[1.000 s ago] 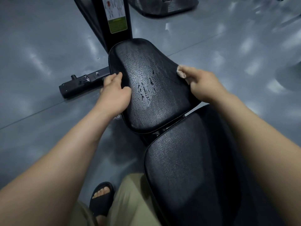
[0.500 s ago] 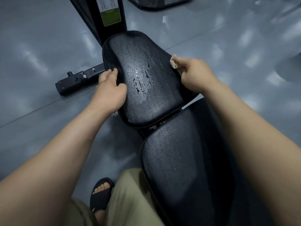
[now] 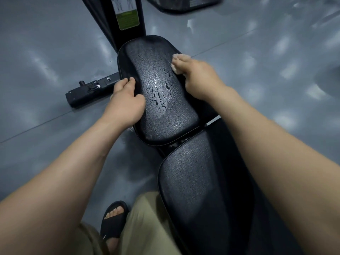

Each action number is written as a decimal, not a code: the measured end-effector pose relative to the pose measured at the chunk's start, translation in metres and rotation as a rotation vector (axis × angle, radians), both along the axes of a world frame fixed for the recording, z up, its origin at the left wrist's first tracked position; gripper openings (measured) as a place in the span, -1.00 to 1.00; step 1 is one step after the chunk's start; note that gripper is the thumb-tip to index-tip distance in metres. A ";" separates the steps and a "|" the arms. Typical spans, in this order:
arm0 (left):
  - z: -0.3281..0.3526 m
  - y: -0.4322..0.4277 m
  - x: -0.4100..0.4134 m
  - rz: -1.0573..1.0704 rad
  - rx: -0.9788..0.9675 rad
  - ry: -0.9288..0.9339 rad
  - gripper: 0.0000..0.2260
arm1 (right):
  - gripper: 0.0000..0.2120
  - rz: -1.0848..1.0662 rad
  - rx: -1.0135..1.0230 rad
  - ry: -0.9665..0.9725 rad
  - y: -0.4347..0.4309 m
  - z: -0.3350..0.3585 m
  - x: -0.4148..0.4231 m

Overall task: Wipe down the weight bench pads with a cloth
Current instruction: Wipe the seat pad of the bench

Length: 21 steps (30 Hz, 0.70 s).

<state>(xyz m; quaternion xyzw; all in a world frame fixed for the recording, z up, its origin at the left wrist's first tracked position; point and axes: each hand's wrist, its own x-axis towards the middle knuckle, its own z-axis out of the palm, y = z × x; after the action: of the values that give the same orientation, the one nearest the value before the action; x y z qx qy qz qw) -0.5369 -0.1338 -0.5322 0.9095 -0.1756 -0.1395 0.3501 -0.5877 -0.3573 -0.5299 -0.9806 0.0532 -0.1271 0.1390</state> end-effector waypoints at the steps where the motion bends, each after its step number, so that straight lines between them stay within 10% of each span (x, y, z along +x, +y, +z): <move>1: 0.000 0.000 0.001 0.001 0.002 -0.006 -0.41 | -0.54 0.044 -0.009 -0.011 0.006 -0.001 -0.006; 21: -0.001 0.004 0.002 -0.005 -0.037 -0.001 -0.41 | -0.53 0.178 -0.085 -0.030 0.017 -0.005 -0.001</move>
<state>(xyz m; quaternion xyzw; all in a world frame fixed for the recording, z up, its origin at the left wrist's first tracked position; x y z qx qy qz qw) -0.5350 -0.1296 -0.5328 0.9026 -0.1807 -0.1367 0.3662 -0.5886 -0.3399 -0.5346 -0.9845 -0.0415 -0.1310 0.1087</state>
